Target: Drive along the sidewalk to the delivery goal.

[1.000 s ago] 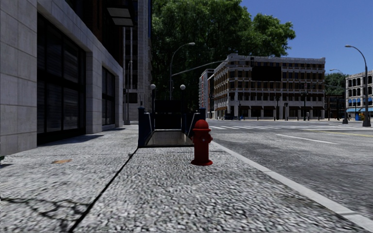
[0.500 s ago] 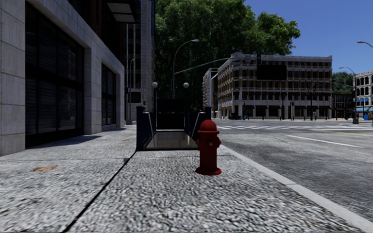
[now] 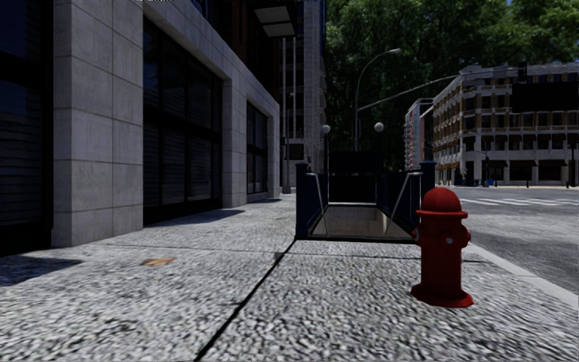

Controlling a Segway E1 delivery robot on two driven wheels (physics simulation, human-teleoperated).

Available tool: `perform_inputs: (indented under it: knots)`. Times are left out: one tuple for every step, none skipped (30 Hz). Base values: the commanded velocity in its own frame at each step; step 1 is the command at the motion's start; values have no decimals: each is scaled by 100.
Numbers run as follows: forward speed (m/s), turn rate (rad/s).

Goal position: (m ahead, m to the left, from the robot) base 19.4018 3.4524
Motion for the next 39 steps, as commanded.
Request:
perform_inputs:
  knots:
    - [101,1]
    - [101,0]
    - [101,0]
    - [101,0]
    - [101,0]
    - [101,0]
    - [101,0]
    - [101,0]
    - [101,0]
    - [101,0]
    - [101,0]
    - [101,0]
    - [101,0]
    - [101,0]
    - [101,0]
    - [101,3]
    - [101,20]
    - [101,38]
    - [101,63]
    - [101,77]
    - [101,82]
    - [101,83]
    - [101,83]
    - [101,83]
    - [101,83]
    - [101,80]
    - [101,67]
    - [101,49]
    - [101,38]
    - [101,36]
    - [101,35]
    - [101,35]
    - [101,34]
    - [101,34]
    - [101,28]
    - [101,22]
    - [101,14]
    - [101,7]
    - [101,7]
